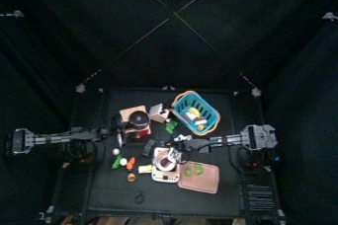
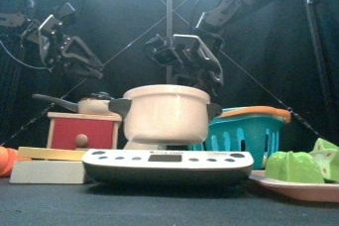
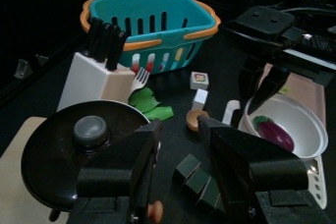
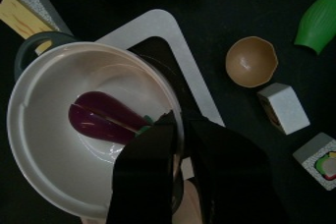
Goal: Place pot below basket
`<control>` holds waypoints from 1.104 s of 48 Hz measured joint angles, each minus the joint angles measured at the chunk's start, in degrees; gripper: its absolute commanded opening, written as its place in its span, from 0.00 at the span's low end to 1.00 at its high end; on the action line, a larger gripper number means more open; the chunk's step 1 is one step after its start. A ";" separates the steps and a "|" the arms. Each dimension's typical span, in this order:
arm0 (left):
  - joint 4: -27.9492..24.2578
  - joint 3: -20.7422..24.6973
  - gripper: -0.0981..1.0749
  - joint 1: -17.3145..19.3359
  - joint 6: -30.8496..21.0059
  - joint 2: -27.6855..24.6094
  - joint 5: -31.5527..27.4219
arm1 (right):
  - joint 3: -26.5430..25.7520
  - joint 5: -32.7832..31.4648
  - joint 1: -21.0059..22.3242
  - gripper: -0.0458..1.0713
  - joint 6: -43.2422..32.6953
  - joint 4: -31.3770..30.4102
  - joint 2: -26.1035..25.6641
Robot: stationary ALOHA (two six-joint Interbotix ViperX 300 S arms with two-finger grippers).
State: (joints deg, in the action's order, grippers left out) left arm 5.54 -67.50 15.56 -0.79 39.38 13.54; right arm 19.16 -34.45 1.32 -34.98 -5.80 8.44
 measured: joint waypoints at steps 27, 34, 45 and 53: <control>0.00 -0.09 0.74 0.09 -0.09 0.00 -0.35 | 16.26 -0.70 -0.26 0.51 -18.19 -5.45 -17.58; 0.00 -0.09 0.74 0.09 0.00 0.00 -0.44 | 22.06 -1.93 -0.35 0.51 -24.26 -7.38 -23.12; -0.09 -0.09 0.74 0.00 0.00 0.00 -0.35 | 30.06 -5.27 -0.26 0.51 -32.52 -9.67 -30.85; 0.00 -0.09 0.74 0.09 0.00 0.00 -0.44 | 33.84 -6.24 -0.18 0.51 -35.42 -10.11 -32.78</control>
State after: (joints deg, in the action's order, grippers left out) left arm 5.54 -67.59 15.64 -0.79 39.38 13.10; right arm 53.00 -40.69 1.14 -70.40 -15.91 -24.35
